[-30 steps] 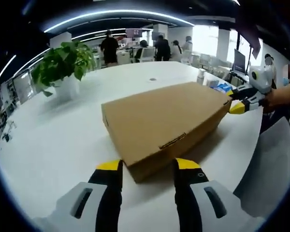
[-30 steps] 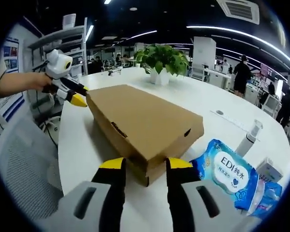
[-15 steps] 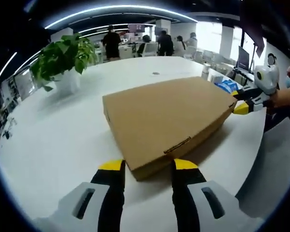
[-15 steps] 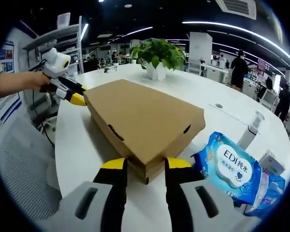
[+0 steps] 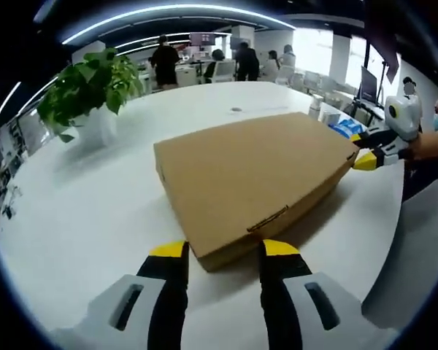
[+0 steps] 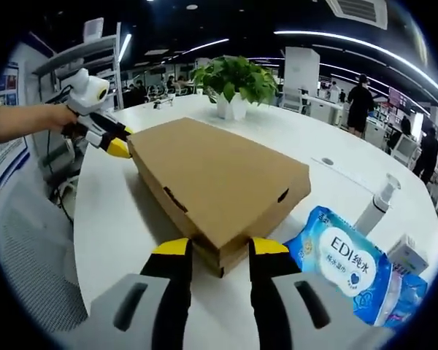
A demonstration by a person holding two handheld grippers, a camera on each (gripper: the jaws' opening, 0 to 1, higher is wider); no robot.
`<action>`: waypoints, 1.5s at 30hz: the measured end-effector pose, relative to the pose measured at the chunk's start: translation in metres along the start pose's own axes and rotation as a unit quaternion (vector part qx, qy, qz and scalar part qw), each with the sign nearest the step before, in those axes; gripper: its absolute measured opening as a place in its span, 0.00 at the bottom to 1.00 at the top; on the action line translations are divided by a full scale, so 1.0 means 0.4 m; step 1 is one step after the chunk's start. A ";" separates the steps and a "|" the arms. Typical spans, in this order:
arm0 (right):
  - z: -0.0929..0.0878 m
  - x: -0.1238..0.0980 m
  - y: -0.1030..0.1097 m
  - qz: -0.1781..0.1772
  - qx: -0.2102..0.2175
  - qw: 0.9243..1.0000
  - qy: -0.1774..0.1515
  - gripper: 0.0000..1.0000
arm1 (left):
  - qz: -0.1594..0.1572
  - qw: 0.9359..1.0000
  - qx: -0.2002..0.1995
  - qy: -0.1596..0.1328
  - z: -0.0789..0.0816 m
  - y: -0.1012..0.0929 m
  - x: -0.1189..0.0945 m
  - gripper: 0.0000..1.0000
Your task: Operate the shoe box by opening the lid, removing the specified soft item, and placing it in the target area until the item is outside and the box remains undamaged.
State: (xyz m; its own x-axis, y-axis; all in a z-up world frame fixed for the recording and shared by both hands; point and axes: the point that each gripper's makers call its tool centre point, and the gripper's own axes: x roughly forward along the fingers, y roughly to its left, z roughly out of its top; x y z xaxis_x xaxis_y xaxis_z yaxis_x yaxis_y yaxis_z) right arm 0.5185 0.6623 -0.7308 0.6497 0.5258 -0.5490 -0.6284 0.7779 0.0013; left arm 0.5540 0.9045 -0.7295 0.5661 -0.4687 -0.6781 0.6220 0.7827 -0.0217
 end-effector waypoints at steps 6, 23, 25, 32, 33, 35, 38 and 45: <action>0.005 0.010 -0.020 -0.005 0.004 1.000 0.001 0.28 | -0.004 1.000 0.002 0.001 0.018 0.012 0.021 0.37; 0.030 0.045 -0.090 -0.014 0.006 1.000 0.013 0.28 | -0.009 1.000 0.000 0.002 0.069 0.034 0.077 0.37; 0.031 0.048 -0.095 -0.014 0.005 1.000 0.014 0.28 | -0.008 1.000 0.000 0.003 0.073 0.035 0.081 0.37; 0.032 0.049 -0.102 -0.015 0.002 1.000 0.017 0.29 | -0.004 1.000 0.001 0.003 0.076 0.037 0.082 0.38; 0.035 0.048 -0.100 -0.015 0.003 1.000 0.013 0.30 | -0.005 1.000 -0.001 0.003 0.076 0.036 0.080 0.38; 0.046 0.041 -0.096 -0.015 0.002 1.000 0.005 0.31 | -0.003 1.000 -0.002 0.002 0.074 0.035 0.076 0.40; 0.062 0.030 -0.096 -0.018 0.001 1.000 -0.006 0.35 | 0.006 1.000 -0.002 -0.001 0.071 0.039 0.062 0.45; 0.071 -0.042 -0.121 -0.062 0.006 0.998 -0.023 0.45 | 0.027 0.999 -0.024 -0.018 0.067 0.028 0.011 0.52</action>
State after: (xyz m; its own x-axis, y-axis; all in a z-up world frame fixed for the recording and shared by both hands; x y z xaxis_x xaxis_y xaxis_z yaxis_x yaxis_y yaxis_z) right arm 0.5502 0.6256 -0.6982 0.7415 0.4395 -0.5070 -0.5364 0.8422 -0.0544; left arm 0.5779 0.9004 -0.7131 0.6183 -0.4391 -0.6519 0.5636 0.8258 -0.0216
